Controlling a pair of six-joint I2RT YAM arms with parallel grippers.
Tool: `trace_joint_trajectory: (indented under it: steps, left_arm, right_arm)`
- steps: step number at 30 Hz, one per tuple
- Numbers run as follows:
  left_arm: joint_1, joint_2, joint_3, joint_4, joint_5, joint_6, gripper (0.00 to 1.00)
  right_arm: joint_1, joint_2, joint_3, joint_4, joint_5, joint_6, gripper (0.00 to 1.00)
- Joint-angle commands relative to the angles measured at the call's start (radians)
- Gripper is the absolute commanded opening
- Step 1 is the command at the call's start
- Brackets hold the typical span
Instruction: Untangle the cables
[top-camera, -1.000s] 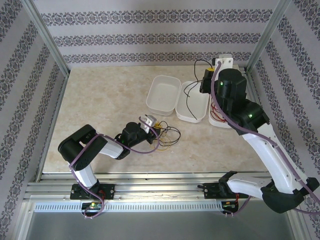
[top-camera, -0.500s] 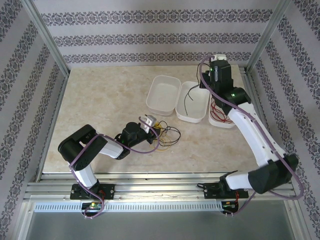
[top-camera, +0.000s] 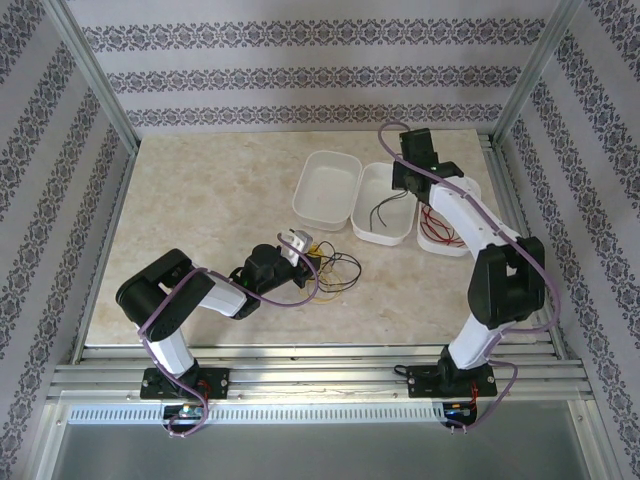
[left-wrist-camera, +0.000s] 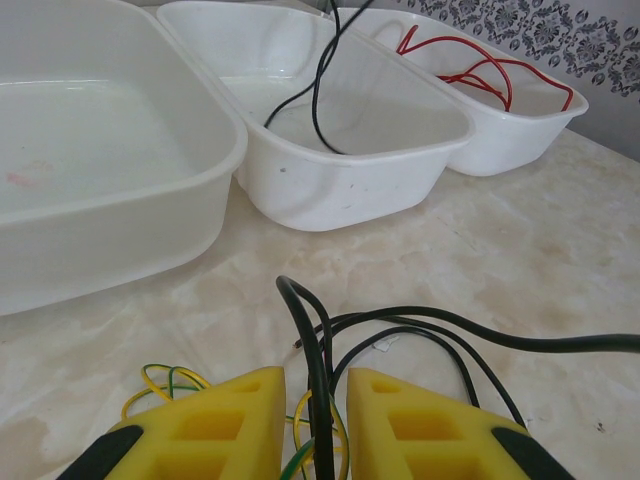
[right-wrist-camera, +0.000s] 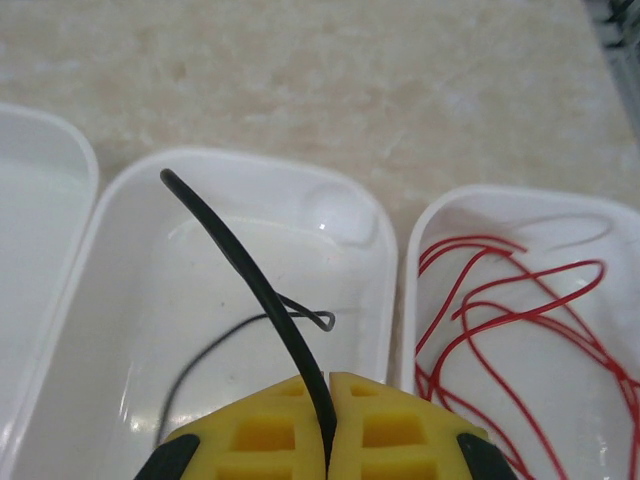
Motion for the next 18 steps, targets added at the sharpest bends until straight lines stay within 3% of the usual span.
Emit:
trace_joint_trajectory:
  steps: [1,8,18]
  left_arm:
    - [-0.010,-0.024,0.019,0.002,0.011,-0.010,0.22]
    - [-0.010,-0.020,0.017,0.001,0.012,-0.011,0.23]
    - [-0.010,-0.014,0.011,0.012,0.010,-0.016,0.22]
  right_arm:
    - [-0.004,0.046,0.024,-0.043,-0.049,0.032,0.00]
    - [-0.010,0.151,0.044,-0.074,-0.144,0.040,0.00]
    - [-0.018,0.324,0.142,-0.135,-0.168,0.018,0.00]
